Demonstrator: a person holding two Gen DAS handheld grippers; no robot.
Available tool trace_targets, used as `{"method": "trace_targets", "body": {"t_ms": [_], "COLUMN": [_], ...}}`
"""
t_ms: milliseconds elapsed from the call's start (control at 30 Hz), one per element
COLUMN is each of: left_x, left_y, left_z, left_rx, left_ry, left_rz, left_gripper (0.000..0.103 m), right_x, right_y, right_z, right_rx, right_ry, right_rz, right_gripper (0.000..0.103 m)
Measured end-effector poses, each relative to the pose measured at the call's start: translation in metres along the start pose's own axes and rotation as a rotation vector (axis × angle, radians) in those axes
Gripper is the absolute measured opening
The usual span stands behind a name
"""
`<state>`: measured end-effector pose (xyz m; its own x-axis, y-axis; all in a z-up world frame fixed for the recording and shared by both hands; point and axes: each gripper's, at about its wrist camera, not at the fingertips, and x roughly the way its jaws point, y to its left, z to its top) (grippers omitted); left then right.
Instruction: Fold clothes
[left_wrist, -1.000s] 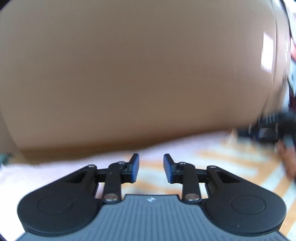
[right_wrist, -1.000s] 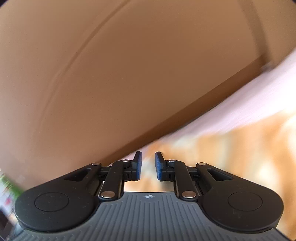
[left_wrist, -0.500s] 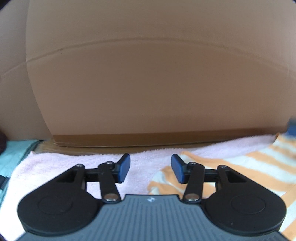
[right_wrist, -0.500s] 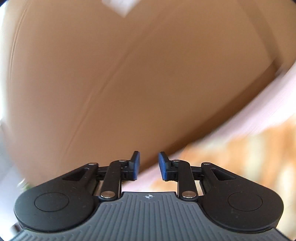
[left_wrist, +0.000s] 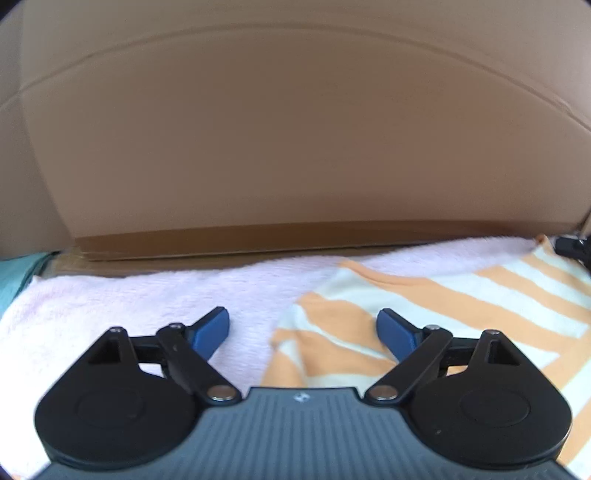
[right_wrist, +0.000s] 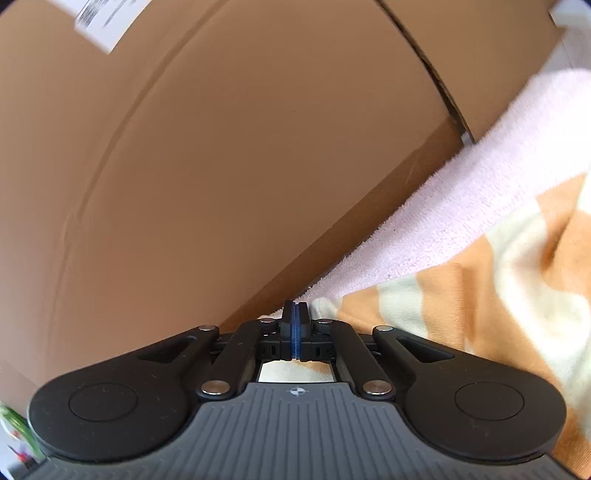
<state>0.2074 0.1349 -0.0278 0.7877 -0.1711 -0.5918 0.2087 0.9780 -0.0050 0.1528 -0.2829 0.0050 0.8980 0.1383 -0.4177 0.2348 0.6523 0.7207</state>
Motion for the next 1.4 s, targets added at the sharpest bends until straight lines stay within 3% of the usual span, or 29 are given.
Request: {"method": "trace_targets", "body": {"t_ms": [133, 267, 333, 467, 500, 533, 600, 667, 767, 833, 867, 900, 967, 1067, 1133, 1200, 1267, 1300, 1400], "left_x": [-0.001, -0.005, -0.006, -0.007, -0.008, -0.008, -0.01, -0.015, -0.034, -0.053, -0.061, -0.064, -0.061, -0.047, -0.039, -0.036, -0.034, -0.033, -0.029], "left_y": [-0.006, 0.0, 0.003, 0.003, 0.002, 0.001, -0.002, -0.003, -0.005, -0.011, -0.014, -0.019, -0.031, -0.041, -0.043, -0.042, -0.04, -0.039, -0.037], "left_z": [-0.001, 0.004, 0.006, 0.006, 0.006, 0.006, 0.006, 0.006, 0.007, 0.007, 0.006, 0.004, -0.001, -0.005, -0.005, -0.005, -0.005, -0.005, -0.006], "left_rx": [0.0, -0.02, -0.022, -0.021, -0.018, -0.012, -0.004, -0.003, -0.003, 0.001, 0.004, 0.011, 0.04, 0.075, 0.079, 0.077, 0.073, 0.071, 0.066], "left_ry": [-0.009, 0.003, 0.007, 0.007, 0.008, 0.009, 0.007, -0.018, -0.117, -0.183, -0.204, -0.203, -0.16, -0.07, -0.024, -0.01, -0.003, 0.0, 0.01], "left_rz": [0.004, -0.009, -0.019, -0.022, -0.02, -0.016, -0.004, 0.018, 0.019, -0.073, -0.138, -0.197, -0.283, -0.303, -0.302, -0.301, -0.3, -0.299, -0.297], "left_gripper": [0.088, 0.099, 0.099, 0.099, 0.099, 0.099, 0.099, 0.098, 0.092, 0.094, 0.096, 0.099, 0.099, 0.094, 0.098, 0.099, 0.1, 0.1, 0.101], "right_x": [-0.001, 0.003, 0.0, -0.041, -0.052, -0.062, -0.083, -0.103, -0.134, -0.147, -0.128, -0.12, -0.15, -0.131, -0.112, -0.096, -0.087, -0.086, -0.102], "right_y": [0.001, 0.003, 0.005, -0.004, -0.006, -0.008, -0.012, -0.016, -0.022, -0.029, -0.04, -0.052, -0.078, -0.064, -0.062, -0.06, -0.061, -0.064, -0.066], "right_z": [-0.002, -0.004, -0.006, -0.016, -0.019, -0.021, -0.026, -0.031, -0.039, -0.043, -0.044, -0.047, -0.057, -0.026, -0.024, -0.022, -0.02, -0.022, -0.031], "right_rx": [0.006, 0.008, 0.005, 0.03, 0.036, 0.043, 0.055, 0.068, 0.086, 0.099, 0.104, 0.104, 0.082, 0.069, 0.051, 0.041, 0.048, 0.058, 0.078], "right_ry": [-0.008, -0.02, -0.028, -0.121, -0.144, -0.167, -0.213, -0.26, -0.329, -0.366, -0.359, -0.348, -0.311, -0.269, -0.287, -0.287, -0.269, -0.267, -0.349], "right_rz": [0.011, 0.002, -0.01, -0.072, -0.088, -0.104, -0.135, -0.166, -0.213, -0.235, -0.219, -0.206, -0.202, -0.236, -0.23, -0.21, -0.178, -0.174, -0.181], "right_gripper": [0.0, 0.0, 0.0, 0.001, 0.016, 0.023, 0.026, 0.036, 0.036, 0.036, 0.036, 0.036, 0.037, 0.041, 0.045, 0.045, 0.034, 0.006, 0.006]}}
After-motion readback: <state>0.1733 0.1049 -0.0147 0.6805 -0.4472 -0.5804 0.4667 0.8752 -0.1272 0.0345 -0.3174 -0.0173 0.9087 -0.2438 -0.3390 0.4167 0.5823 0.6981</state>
